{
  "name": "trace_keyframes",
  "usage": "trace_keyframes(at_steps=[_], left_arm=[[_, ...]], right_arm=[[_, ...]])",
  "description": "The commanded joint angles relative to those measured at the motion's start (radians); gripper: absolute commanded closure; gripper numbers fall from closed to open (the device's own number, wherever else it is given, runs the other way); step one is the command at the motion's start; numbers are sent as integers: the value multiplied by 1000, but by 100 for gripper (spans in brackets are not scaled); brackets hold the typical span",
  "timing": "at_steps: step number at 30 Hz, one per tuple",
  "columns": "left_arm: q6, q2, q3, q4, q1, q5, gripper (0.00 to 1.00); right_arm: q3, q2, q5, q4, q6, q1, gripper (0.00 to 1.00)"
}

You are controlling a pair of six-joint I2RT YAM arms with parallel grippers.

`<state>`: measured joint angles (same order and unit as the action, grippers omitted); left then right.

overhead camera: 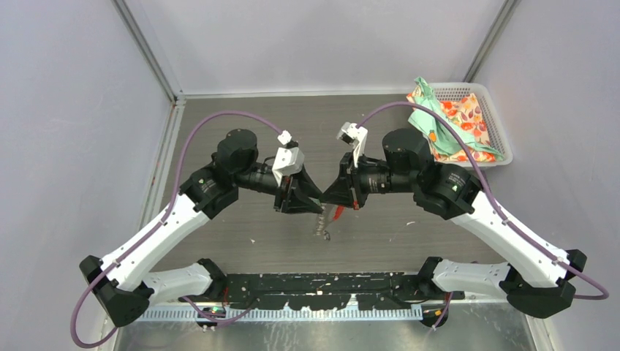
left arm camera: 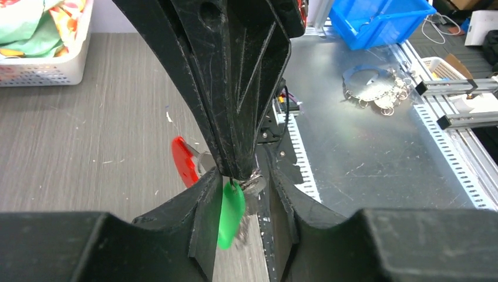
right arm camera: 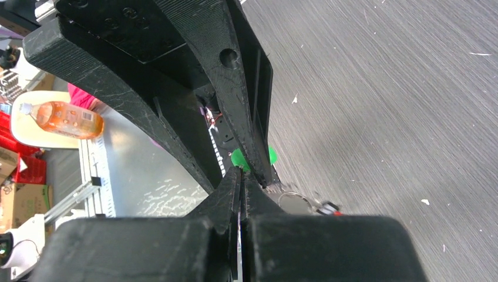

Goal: Put the keys on the keyring

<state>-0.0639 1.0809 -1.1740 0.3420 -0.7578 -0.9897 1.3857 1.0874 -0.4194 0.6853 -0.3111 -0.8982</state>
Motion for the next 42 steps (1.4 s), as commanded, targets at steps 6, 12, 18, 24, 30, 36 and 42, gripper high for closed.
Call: trace_keyframes(at_steps=[6,12,18,24,30,36,42], left_arm=[[-105,-13,-21,117,-9,-58,80],[-2,-14,-26,51,-31,-92,44],[14,-11,-7,12,-45,-42,44],[-9,-6,6,6,-74,123,60],[-58,-15,32,25,-95,172,77],[-117,-38,31,82,-94,164,99],[-70,-41,41,21,-94,98,100]], right_arm=[[73,4,23,9,37,-17,99],[90,12,31,28,50,-25,99],[92,19,52,42,58,-40,99],[93,24,70,46,67,-46,99],[99,27,97,54,72,-50,99],[104,29,96,64,74,-51,99],[106,34,72,32,43,-52,99]])
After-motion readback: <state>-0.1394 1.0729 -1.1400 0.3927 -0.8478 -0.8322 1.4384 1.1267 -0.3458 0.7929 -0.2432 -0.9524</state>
